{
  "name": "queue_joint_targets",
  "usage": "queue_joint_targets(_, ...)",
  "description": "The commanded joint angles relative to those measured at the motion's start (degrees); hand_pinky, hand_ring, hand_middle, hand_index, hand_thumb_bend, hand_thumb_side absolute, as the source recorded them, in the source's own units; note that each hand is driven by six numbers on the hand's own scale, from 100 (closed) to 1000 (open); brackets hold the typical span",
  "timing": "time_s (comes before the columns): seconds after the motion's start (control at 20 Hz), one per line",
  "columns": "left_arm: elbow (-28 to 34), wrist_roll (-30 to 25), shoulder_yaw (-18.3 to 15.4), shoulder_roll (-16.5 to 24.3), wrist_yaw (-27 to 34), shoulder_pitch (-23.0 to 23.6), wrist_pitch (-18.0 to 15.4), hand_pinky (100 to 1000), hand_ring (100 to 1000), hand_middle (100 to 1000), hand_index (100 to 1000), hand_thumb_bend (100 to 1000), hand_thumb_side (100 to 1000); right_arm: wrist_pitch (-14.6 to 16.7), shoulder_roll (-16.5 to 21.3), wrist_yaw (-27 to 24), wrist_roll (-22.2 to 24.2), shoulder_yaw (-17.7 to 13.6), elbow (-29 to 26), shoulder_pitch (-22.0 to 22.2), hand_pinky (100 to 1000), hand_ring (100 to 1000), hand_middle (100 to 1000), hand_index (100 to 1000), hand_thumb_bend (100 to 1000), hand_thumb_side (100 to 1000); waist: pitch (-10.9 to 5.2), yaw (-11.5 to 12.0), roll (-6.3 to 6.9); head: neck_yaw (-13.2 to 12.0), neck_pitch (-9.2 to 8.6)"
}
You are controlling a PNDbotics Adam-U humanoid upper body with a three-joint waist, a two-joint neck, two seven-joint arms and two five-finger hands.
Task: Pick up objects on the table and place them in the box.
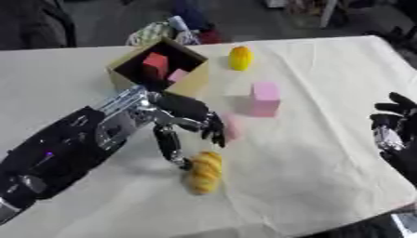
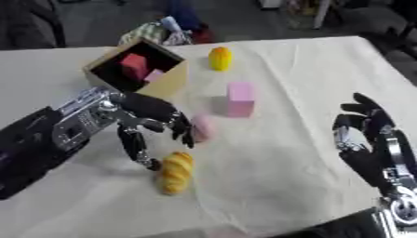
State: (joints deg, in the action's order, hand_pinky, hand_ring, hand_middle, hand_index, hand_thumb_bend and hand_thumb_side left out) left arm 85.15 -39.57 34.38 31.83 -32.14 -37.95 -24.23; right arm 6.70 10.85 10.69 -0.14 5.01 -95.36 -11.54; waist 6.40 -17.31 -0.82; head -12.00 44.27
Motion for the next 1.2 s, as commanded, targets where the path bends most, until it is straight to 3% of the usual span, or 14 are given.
queue_joint_targets(0.05,-0.6,-10.7,-0.2,-1.6,-2.9,-1.4,-9.6,687,584,613,775,499,100,0.1,0.5,-0.1,0.3,0.0,-0.8,-0.9,848,745,756,928,100,440,0.03,-0.2,-0.50,-0.2,-0.15)
queue_joint_targets(0.15,-2.0,-11.9,-0.5,-2.7,-3.3,-1.0,-9.6,720,562,581,762,467,100,0.1,0.3,-0.1,0.4,0.1,-0.8,-1.1,848,745,756,928,100,440,0.16,-0.3,-0.62,-0.3,-0.15)
queue_joint_targets(0.3,-6.6,-12.3,-0.3,-3.6,-2.3,0.0,-8.8,855,612,619,816,421,100,0.1,0.4,0.0,0.4,0.1,-0.8,-1.3,848,745,756,928,100,439,0.34,-0.6,-0.76,-0.2,-0.15)
queue_joint_targets(0.5,-13.6,-12.4,1.2,-5.5,-1.3,-0.4,-9.0,879,653,654,847,388,100,0.1,0.4,0.0,0.6,0.3,-0.8,-1.8,848,746,757,928,100,440,0.41,-0.8,-0.90,-0.3,-0.15)
queue_joint_targets(0.55,-14.9,-12.4,1.4,-6.0,-1.5,-0.7,-9.3,859,643,643,837,381,100,0.1,0.3,0.0,0.7,0.4,-0.8,-1.9,848,746,757,928,100,440,0.42,-0.9,-0.97,-0.3,-0.15)
queue_joint_targets(0.65,-15.8,-12.4,0.7,-6.6,-2.2,-1.4,-9.7,758,590,588,783,270,100,0.1,0.3,0.1,0.7,0.3,-0.8,-2.0,848,746,757,928,100,440,0.43,-1.0,-1.08,-0.4,-0.15)
queue_joint_targets(0.7,-15.7,-12.4,-0.1,-6.8,-2.4,-1.7,-9.5,669,540,537,731,100,126,0.1,0.3,0.1,0.6,0.3,-0.8,-2.0,848,746,757,928,100,439,0.43,-1.1,-1.11,-0.4,-0.15)
queue_joint_targets(0.8,-14.8,-12.2,-1.9,-6.8,-2.3,-2.1,-7.9,575,486,484,675,100,170,0.0,0.3,0.0,0.6,0.2,-0.7,-1.9,848,745,757,928,100,439,0.40,-1.1,-1.13,-0.5,-0.15)
queue_joint_targets(1.2,-8.3,-6.6,-4.0,-4.1,-2.5,-3.6,-3.4,427,333,304,501,100,235,0.0,0.4,0.1,0.4,0.1,-0.6,-1.6,847,745,757,928,100,439,0.04,-0.8,-0.95,-0.5,-0.15)
